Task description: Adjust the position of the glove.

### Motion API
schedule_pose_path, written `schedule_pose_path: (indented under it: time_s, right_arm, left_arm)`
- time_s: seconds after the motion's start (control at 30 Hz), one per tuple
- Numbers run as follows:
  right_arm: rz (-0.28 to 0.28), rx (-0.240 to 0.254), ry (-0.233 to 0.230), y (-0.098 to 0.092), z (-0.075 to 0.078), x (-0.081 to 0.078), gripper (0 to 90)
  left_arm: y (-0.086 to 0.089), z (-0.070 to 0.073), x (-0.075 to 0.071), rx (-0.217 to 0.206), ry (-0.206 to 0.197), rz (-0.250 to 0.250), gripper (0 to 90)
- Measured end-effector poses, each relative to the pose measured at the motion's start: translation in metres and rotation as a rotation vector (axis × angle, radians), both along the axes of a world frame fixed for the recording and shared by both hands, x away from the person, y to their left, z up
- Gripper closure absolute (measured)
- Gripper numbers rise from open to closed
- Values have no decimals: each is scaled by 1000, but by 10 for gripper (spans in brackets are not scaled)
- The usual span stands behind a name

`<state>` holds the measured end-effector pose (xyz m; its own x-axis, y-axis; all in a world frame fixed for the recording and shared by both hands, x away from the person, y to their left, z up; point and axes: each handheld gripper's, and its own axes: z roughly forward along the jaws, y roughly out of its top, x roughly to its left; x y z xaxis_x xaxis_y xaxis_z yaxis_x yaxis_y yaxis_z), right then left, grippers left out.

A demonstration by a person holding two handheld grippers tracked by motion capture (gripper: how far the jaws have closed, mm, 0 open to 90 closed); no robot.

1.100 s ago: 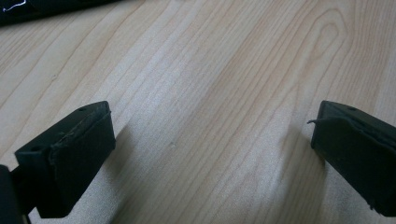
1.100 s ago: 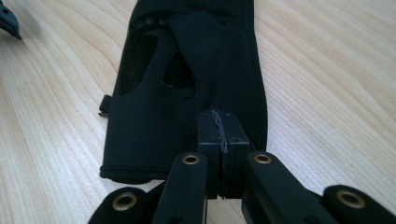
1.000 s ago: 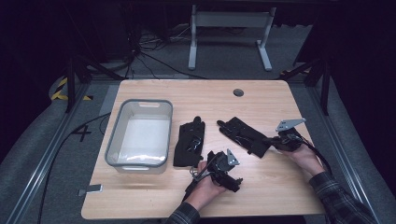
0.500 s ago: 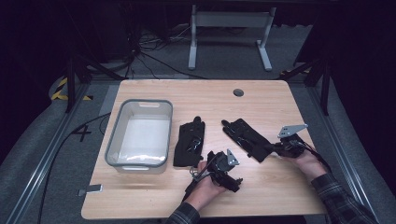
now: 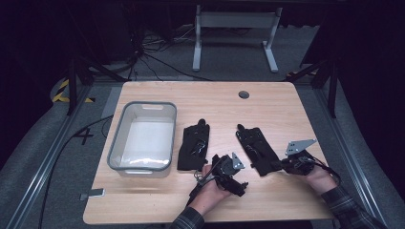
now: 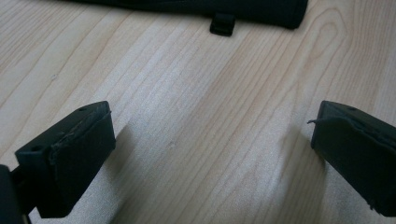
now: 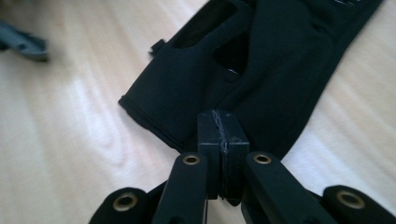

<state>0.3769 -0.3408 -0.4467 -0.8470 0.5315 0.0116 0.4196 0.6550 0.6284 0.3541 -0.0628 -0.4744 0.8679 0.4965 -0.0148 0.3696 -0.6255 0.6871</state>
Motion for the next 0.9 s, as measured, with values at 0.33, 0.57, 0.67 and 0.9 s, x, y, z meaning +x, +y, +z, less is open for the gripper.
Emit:
schedule_pose_path:
  time_s: [0.33, 0.57, 0.67, 0.9]
  right_arm:
    - [26, 21, -12, -1, 6, -11, 900]
    - [-4, 46, -54, 3, 15, 16, 900]
    - [-18, 45, -52, 5, 14, 30, 900]
    - [-40, 24, -38, 10, 5, 55, 900]
  left_arm:
    - [0, 0, 0, 1, 1, -1, 0]
    - [0, 0, 0, 1, 2, -2, 0]
    - [0, 0, 0, 1, 4, -5, 0]
    - [0, 0, 1, 2, 3, -6, 0]
